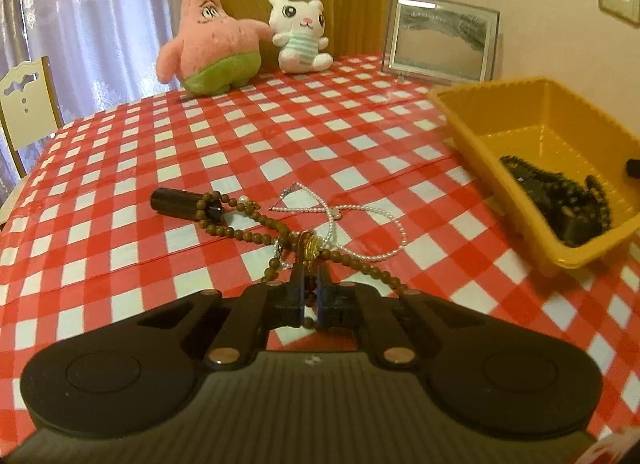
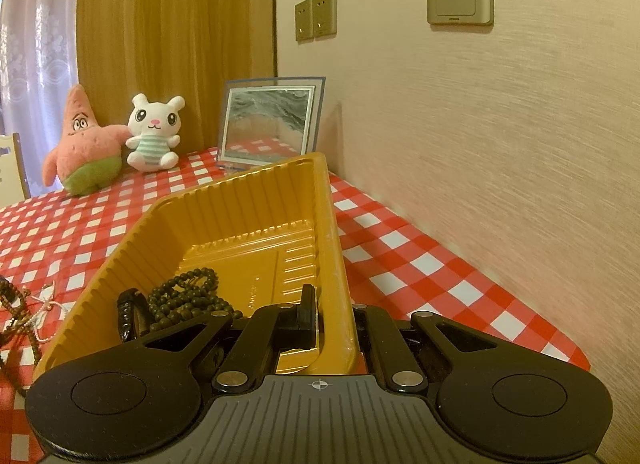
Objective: Organize jewelry
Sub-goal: 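Close the left tool on the long brown bead strand in the pile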
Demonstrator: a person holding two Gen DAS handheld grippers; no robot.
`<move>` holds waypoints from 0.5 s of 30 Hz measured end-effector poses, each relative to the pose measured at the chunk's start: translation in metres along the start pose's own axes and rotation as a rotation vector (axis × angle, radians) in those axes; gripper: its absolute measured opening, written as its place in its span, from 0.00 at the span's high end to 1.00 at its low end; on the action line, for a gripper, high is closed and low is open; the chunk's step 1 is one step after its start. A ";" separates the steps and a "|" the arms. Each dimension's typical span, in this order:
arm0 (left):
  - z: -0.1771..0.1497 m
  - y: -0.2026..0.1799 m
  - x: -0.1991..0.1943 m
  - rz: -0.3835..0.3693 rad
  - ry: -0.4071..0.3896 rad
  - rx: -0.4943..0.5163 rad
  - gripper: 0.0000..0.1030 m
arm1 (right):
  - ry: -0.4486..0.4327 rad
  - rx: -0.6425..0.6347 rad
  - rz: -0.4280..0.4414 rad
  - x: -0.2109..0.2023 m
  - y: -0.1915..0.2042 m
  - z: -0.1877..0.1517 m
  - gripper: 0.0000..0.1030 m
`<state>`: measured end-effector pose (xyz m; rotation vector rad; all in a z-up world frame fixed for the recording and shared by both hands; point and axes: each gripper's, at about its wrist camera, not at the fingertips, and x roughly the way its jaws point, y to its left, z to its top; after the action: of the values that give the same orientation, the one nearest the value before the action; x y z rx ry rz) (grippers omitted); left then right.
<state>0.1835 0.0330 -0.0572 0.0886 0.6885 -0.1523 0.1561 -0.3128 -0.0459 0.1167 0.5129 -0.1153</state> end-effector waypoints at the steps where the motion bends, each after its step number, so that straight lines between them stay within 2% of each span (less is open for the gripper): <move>1: 0.000 0.000 -0.005 -0.002 -0.005 -0.005 0.96 | 0.000 -0.001 0.001 0.000 0.000 0.000 0.95; 15: 0.026 0.007 -0.062 -0.031 -0.101 -0.057 0.96 | -0.002 0.003 0.016 -0.006 0.005 0.000 0.95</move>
<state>0.1539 0.0435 0.0026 0.0159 0.5926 -0.1656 0.1518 -0.3073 -0.0429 0.1235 0.5097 -0.1004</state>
